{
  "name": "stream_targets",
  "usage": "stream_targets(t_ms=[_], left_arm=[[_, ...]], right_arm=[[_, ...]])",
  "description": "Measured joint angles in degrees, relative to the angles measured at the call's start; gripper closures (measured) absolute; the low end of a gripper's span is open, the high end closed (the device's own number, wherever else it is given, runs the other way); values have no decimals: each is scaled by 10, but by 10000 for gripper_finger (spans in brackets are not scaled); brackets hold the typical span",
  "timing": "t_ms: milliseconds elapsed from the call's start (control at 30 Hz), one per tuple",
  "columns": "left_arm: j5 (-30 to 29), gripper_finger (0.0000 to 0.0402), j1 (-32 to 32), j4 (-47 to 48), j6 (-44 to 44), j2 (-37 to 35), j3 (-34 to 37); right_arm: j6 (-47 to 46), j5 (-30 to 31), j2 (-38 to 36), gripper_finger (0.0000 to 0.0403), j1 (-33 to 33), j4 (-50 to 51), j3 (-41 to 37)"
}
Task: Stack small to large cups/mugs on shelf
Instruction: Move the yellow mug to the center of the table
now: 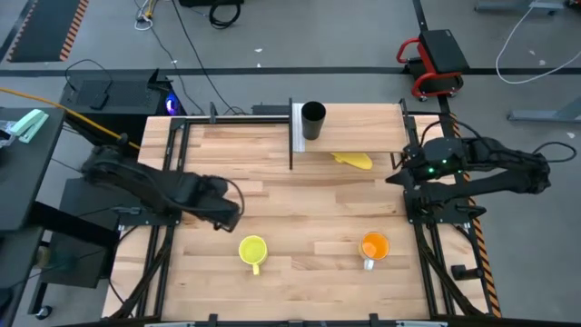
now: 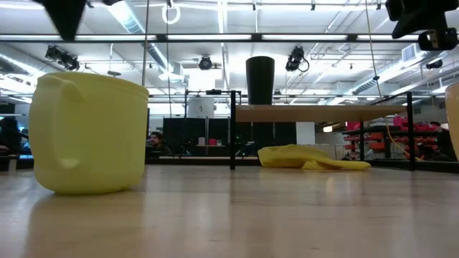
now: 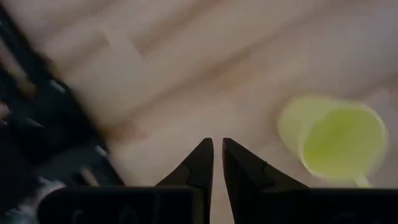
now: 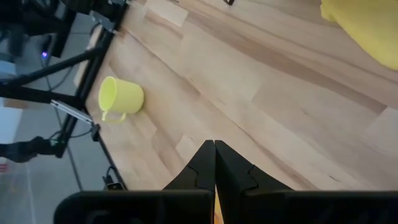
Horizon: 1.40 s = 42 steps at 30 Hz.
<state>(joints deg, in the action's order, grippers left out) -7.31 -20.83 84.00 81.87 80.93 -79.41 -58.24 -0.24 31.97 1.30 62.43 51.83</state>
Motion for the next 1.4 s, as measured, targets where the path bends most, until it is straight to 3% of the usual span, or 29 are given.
stream_targets(t_ms=[133,333,800,1033,1400], left_arm=[[41,354,-35,-85,51,-39,62],[73,340,-89,-218,99,-40,141],[12,340,-113,-596,214,-38,354],[-6,338,-88,-646,207,-36,371],[7,349,-28,-725,124,-10,370]], right_arm=[[15,0,22,394,0,0,0],[43,0,41,394,0,0,0],[43,0,45,394,0,0,0],[42,0,45,394,0,-12,0],[43,0,54,394,0,-24,0]])
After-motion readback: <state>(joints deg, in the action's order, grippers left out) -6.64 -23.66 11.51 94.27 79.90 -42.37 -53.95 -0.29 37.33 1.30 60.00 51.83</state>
